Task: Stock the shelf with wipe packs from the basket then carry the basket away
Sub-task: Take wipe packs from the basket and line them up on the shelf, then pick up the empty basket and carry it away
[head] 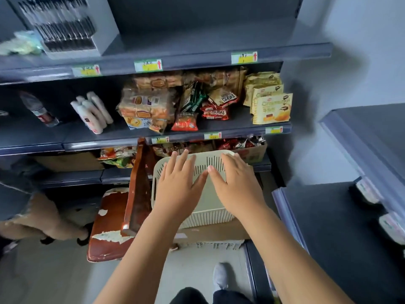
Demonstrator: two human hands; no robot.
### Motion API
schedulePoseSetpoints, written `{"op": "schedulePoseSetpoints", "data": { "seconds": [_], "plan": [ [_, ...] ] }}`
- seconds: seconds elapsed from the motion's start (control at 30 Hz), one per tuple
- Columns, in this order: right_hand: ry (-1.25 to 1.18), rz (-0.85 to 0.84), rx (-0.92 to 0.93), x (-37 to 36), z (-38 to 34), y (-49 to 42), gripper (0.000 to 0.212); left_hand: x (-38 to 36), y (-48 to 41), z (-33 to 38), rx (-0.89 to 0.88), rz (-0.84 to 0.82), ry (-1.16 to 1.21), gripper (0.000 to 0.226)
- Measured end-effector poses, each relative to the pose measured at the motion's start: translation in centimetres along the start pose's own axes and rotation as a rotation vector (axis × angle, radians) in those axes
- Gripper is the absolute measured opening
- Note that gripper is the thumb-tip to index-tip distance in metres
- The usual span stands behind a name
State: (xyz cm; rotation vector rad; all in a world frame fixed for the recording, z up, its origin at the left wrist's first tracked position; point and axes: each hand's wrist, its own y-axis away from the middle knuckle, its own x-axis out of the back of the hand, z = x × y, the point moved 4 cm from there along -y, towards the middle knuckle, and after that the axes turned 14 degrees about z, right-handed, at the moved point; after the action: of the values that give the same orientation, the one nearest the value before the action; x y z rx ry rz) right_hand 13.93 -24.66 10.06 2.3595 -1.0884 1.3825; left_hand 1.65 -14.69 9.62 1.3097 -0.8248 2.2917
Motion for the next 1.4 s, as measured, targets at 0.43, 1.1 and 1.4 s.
{"op": "schedulePoseSetpoints", "data": {
  "seconds": [0.43, 1.1, 1.4],
  "plan": [
    [0.191, -0.019, -0.283, -13.2, 12.6, -11.7, 0.047, -12.5, -7.3, -13.8, 0.473, 0.032, 0.096, 0.051],
    [-0.039, 0.11, -0.717, -14.2, 17.6, -13.0, 0.044, -12.0, -9.5, -18.3, 0.872, 0.277, 0.31, 0.033],
    [-0.135, 0.392, -0.883, -2.4, 14.6, -9.9, 0.046, -4.6, -14.2, -12.2, 0.866, 0.125, 0.604, 0.031]
  ]
}}
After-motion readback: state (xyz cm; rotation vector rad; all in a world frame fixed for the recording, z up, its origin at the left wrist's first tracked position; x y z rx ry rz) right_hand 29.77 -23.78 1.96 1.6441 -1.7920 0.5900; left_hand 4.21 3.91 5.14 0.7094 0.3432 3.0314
